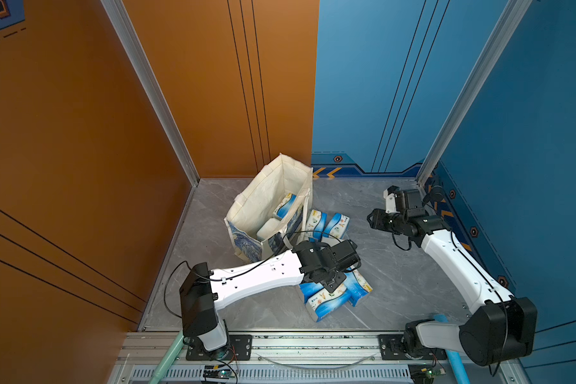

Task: Put tissues into the canvas bag
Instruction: Pick up the pack of facial tissues from the center of the board.

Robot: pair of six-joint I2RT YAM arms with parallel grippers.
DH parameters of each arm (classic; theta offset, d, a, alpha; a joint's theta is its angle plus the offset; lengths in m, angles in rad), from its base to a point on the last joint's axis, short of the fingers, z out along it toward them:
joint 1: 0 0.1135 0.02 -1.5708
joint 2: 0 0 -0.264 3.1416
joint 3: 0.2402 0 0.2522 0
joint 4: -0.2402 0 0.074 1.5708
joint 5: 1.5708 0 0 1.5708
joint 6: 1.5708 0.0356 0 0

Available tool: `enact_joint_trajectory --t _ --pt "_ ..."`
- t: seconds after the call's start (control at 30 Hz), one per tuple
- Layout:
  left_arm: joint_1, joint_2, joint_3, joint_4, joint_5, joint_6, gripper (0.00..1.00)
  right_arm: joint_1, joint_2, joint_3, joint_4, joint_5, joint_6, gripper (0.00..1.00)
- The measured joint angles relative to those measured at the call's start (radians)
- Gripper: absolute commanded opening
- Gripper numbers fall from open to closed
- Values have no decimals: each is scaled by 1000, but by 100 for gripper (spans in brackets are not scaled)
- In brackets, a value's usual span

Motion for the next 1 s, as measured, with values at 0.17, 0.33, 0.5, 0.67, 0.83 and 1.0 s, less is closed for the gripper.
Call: enact_joint_trajectory --t 0.17,0.33,0.5,0.67,0.83,1.0 --pt "-53 0 -54 -2 77 -34 43 0 -18 -20 3 -15 3 52" --pt "-66 0 -101 -2 103 -73 53 0 -18 -32 3 -23 8 52" --pt "-66 -2 -123 -4 103 -99 61 1 -23 -33 3 -33 15 52" --pt "-64 -2 -126 -4 103 -104 66 2 -41 -43 3 -37 16 52" --pt "-56 -2 -134 -4 103 -104 72 2 -49 -51 3 -37 18 52" --pt "-43 -2 -156 -6 103 -108 72 2 -56 -56 4 -37 18 52"
